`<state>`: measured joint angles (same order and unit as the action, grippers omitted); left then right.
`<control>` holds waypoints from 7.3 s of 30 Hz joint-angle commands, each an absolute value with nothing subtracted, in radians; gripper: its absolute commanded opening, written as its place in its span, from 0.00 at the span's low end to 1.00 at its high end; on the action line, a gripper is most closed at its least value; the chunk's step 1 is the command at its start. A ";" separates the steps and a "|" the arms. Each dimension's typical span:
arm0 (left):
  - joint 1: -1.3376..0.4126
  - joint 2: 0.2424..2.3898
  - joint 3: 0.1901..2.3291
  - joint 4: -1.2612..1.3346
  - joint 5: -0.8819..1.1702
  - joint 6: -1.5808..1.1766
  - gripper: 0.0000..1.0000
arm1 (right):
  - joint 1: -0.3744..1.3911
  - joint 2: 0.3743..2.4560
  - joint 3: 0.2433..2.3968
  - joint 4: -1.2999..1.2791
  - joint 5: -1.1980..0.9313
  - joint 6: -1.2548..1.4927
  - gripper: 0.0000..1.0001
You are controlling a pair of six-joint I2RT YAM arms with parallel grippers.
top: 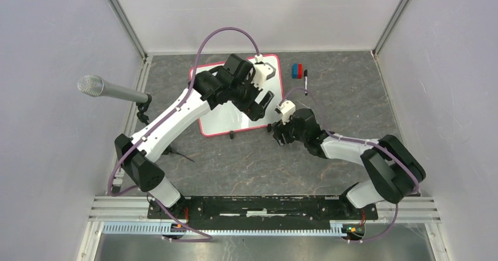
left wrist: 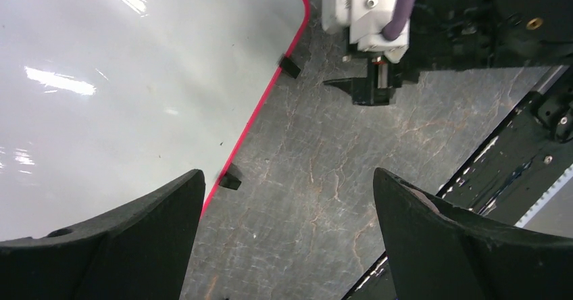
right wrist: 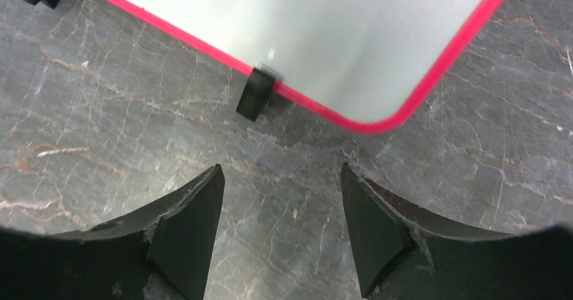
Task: Write a sentence on the whiteboard
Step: Move the whiteboard to the center of the board.
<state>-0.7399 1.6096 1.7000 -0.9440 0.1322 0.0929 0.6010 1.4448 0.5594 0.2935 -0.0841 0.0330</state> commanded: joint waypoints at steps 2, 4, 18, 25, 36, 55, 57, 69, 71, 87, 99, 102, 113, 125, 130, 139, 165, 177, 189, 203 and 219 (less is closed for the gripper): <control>-0.742 1.549 1.692 -0.870 0.077 -0.028 1.00 | 0.637 1.528 0.658 0.373 -0.008 0.044 0.67; -0.742 1.544 1.692 -0.865 0.066 -0.029 1.00 | 0.650 1.553 0.677 0.385 -0.006 0.046 0.65; -0.742 1.509 1.658 -0.842 0.019 -0.019 1.00 | 0.687 1.723 0.815 0.338 0.032 0.088 0.55; -0.743 1.495 1.634 -0.809 0.014 -0.014 1.00 | 0.687 1.730 0.802 0.313 0.053 0.084 0.46; -0.742 1.494 1.637 -0.806 0.011 -0.018 1.00 | 0.687 1.691 0.769 0.255 0.069 0.046 0.23; -0.742 1.499 1.648 -0.815 0.047 -0.002 1.00 | 0.671 1.537 0.642 0.172 -0.023 -0.061 0.00; -0.742 1.498 1.648 -0.815 0.051 -0.002 1.00 | 0.654 1.526 0.635 0.170 -0.023 -0.074 0.00; -0.743 1.499 1.648 -0.813 0.066 0.028 1.00 | 0.584 1.430 0.610 0.155 -0.064 -0.119 0.60; -0.742 1.497 1.648 -0.813 0.069 0.027 1.00 | 0.584 1.411 0.599 0.153 -0.063 -0.110 0.60; -0.742 1.498 1.647 -0.810 0.074 0.021 1.00 | 0.589 1.550 0.660 0.178 -0.043 -0.028 0.49; -0.742 1.503 1.645 -0.802 0.058 0.016 1.00 | 0.588 1.576 0.679 0.177 -0.046 -0.059 0.18; -0.742 1.505 1.645 -0.802 0.057 0.013 1.00 | 0.584 1.551 0.651 0.164 -0.047 -0.064 0.05; -0.743 1.506 1.651 -0.801 0.067 0.013 1.00 | 0.564 1.374 0.471 0.110 -0.144 -0.051 0.00; -0.742 1.528 1.675 -0.803 0.082 0.010 1.00 | 0.571 1.276 0.419 -0.067 -0.237 -0.124 0.00; -0.742 1.532 1.677 -0.802 0.083 0.010 1.00 | 0.592 1.220 0.399 -0.065 -0.266 -0.095 0.00; -0.742 1.532 1.669 -0.802 0.079 0.012 1.00 | 0.604 1.189 0.418 -0.149 -0.276 -0.022 0.00; -0.741 1.542 1.684 -0.784 0.074 -0.031 1.00 | 0.632 1.180 0.596 -0.192 -0.116 -0.061 0.46; -0.740 1.514 1.664 -0.782 0.053 -0.007 1.00 | 0.632 1.235 0.565 -0.241 -0.115 -0.073 0.19; -0.740 1.512 1.674 -0.784 0.054 -0.007 1.00 | 0.638 1.178 0.597 -0.404 -0.182 -0.126 0.00; -0.740 1.510 1.674 -0.782 0.056 -0.009 1.00 | 0.653 1.202 0.676 -0.573 -0.217 -0.297 0.00; -0.739 1.523 1.694 -0.795 0.061 -0.012 1.00 | 0.662 1.221 0.699 -0.631 -0.334 -0.413 0.00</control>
<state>-0.7414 1.5440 1.6432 -0.8139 0.0551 0.0113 0.6434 1.2045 0.6731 -0.5579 -0.2504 -0.3439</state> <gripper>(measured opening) 0.995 0.036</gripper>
